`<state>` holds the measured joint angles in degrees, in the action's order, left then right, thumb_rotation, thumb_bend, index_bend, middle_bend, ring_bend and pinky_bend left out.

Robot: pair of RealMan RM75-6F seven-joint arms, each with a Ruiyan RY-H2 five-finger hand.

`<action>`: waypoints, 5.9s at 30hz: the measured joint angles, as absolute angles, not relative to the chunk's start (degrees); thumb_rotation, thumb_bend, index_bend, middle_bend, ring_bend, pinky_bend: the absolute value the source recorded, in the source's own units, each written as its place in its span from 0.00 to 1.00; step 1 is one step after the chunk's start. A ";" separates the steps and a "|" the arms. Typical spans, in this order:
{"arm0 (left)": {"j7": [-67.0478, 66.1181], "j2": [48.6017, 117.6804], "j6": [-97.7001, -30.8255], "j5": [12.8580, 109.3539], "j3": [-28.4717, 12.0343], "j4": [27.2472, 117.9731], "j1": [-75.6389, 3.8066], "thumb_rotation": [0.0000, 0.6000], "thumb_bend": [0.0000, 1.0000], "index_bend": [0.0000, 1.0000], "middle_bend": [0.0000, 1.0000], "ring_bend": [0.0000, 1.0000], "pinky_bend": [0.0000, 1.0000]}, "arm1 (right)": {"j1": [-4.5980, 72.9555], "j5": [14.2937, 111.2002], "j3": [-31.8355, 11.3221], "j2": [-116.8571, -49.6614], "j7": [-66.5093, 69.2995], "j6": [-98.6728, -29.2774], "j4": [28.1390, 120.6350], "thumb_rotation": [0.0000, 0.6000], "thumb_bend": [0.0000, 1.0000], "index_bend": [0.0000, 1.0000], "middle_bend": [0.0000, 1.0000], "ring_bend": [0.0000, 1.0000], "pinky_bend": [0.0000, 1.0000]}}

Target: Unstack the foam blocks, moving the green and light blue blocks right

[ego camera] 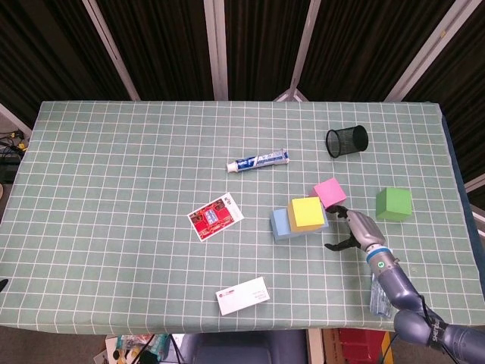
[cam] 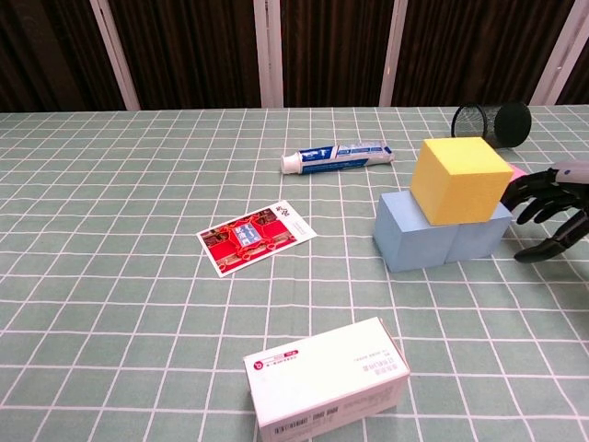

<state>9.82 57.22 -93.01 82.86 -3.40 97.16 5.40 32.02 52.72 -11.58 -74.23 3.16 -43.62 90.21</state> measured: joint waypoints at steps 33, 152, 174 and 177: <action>8.85 57.19 -91.51 82.64 -3.36 97.56 4.55 1.00 0.18 0.18 0.00 0.00 0.00 | 37.90 49.80 -14.79 -78.41 6.09 -36.56 79.74 1.00 0.17 0.24 0.13 0.01 0.00; 10.49 56.52 -92.74 84.01 -2.41 97.92 5.16 1.00 0.18 0.18 0.00 0.00 0.00 | 32.87 54.51 -15.91 -72.58 4.86 -46.22 85.31 1.00 0.17 0.30 0.30 0.30 0.00; 11.90 56.10 -92.37 83.27 -2.73 97.69 5.20 1.00 0.18 0.18 0.00 0.00 0.00 | 29.05 59.10 -15.88 -65.73 7.79 -53.51 91.52 1.00 0.15 0.01 0.01 0.07 0.00; 11.92 56.13 -92.21 83.43 -2.73 97.60 5.06 1.00 0.18 0.18 0.00 0.00 0.00 | 25.97 61.86 -15.66 -63.50 8.07 -59.46 94.71 1.00 0.15 0.04 0.03 0.09 0.00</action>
<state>11.92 56.13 -92.21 83.43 -2.73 97.60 5.06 25.97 61.86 -15.66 -63.50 8.07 -59.46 94.71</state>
